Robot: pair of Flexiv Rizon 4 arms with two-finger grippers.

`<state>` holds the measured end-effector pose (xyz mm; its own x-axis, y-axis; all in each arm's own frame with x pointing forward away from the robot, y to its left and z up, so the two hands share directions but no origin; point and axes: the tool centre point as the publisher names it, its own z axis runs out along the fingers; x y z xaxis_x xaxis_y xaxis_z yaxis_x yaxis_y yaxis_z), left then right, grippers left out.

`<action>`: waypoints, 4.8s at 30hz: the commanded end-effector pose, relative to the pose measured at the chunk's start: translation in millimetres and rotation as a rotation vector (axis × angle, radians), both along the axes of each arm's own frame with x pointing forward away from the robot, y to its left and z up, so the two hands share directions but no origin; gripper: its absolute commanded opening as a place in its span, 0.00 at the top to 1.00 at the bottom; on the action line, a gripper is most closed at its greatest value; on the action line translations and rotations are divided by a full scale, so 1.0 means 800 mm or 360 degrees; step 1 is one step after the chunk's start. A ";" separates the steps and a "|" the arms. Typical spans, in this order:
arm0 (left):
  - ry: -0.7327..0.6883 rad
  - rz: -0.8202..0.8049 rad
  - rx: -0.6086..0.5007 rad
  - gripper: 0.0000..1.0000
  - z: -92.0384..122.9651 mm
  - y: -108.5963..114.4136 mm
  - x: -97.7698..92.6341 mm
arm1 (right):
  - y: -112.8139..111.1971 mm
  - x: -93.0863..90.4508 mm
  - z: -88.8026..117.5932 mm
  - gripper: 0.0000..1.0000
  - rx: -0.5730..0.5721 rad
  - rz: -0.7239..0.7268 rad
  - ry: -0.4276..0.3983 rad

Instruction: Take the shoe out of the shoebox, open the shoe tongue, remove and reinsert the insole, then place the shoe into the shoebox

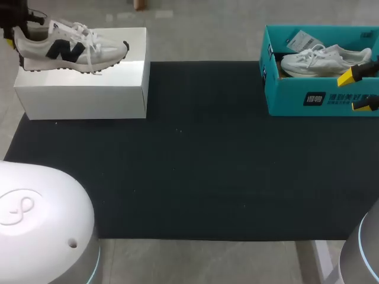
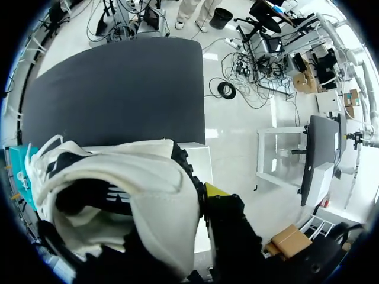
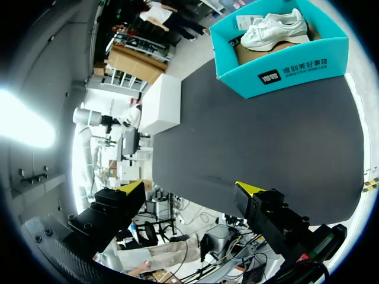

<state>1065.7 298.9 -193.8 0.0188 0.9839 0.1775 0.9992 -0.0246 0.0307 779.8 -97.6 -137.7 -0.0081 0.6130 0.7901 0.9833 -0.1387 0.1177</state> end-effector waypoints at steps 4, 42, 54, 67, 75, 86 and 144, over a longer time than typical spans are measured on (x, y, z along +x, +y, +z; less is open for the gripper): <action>-0.0047 -0.0044 -0.0076 1.00 -0.020 0.013 0.017 | 0.001 0.000 0.000 0.00 -0.0003 -0.0002 0.0001; -0.0037 -0.0281 -0.0021 1.00 -0.159 0.034 0.062 | 0.001 0.000 0.000 0.00 -0.0003 -0.0002 0.0001; -0.0012 -0.0337 0.0006 1.00 -0.208 0.020 0.039 | 0.001 0.000 0.000 0.00 -0.0003 -0.0002 0.0001; 0.0039 -0.0339 0.0099 1.00 -0.257 0.019 0.031 | 0.001 0.000 0.000 0.00 -0.0003 -0.0002 0.0001; 0.0111 -0.0360 0.0131 0.18 -0.262 0.019 0.038 | 0.001 0.000 0.000 0.00 -0.0003 -0.0002 0.0001; 0.0076 -0.0370 -0.0027 0.00 -0.194 0.012 0.032 | 0.001 0.000 0.000 0.00 -0.0003 -0.0002 0.0001; -0.0056 0.0376 -0.0371 0.00 0.087 -0.051 -0.057 | 0.001 0.000 0.000 0.00 -0.0003 -0.0002 0.0001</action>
<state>1020.7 257.7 -124.1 -0.2170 0.9744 -0.0592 0.9747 0.2196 0.0416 779.8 -97.6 -137.7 -0.0082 0.6130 0.7900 0.9833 -0.1386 0.1178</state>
